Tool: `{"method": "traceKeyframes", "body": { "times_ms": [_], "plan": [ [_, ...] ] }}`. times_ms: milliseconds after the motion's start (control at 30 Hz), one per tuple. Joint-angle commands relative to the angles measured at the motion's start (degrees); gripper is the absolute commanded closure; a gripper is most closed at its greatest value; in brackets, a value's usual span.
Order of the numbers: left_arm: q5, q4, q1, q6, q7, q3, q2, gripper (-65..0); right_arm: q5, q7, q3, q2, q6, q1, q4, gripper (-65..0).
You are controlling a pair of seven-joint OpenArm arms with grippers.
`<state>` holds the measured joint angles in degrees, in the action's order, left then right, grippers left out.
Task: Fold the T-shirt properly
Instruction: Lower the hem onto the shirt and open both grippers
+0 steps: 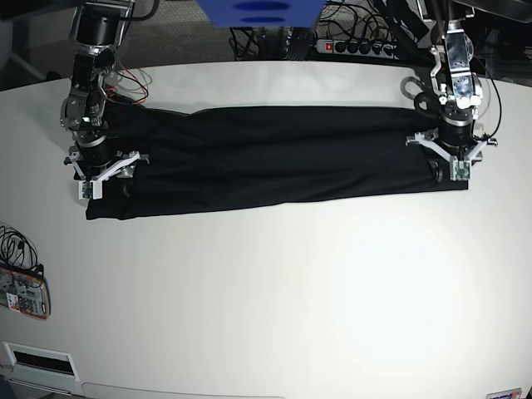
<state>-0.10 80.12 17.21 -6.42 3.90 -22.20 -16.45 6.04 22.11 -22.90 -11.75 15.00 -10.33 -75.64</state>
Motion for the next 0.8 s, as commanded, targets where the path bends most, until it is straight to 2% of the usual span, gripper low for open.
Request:
{"method": "traceKeyframes", "body": {
  "times_ms": [0, 167, 333, 500, 667, 767],
  "plan": [
    [1.6, -1.6, -2.0, 1.7, 2.6, -0.4, -0.9, -26.1, -1.8, 7.1, 0.0, -0.2, -1.1, -0.8, 1.1, -34.7],
    [1.3, -2.4, -5.4, 1.7, 2.3, -0.4, -2.1, -26.1, -1.8, 7.1, 0.3, -0.1, -1.1, -0.8, -0.4, -34.7],
    [1.2, 3.5, -5.4, 1.7, 2.3, -0.4, -2.0, -26.1, -1.9, 7.1, 0.8, 0.0, -1.1, -1.1, -7.8, -34.7],
    [1.2, 11.1, -4.9, 1.7, 2.5, -0.6, -2.0, -26.1, -2.0, 7.1, 5.6, 0.0, -1.1, -1.1, -15.2, -34.9],
    [0.8, 18.7, -2.1, 1.7, 2.6, -0.8, -2.3, -26.5, -2.0, 7.1, 8.6, 0.1, -1.1, -1.1, -27.4, -34.9],
    [-2.9, 22.8, 0.8, 1.7, 3.5, -0.9, -2.7, -26.6, -2.0, 6.9, 10.3, 0.1, -1.1, -1.3, -35.3, -34.8]
  ]
}}
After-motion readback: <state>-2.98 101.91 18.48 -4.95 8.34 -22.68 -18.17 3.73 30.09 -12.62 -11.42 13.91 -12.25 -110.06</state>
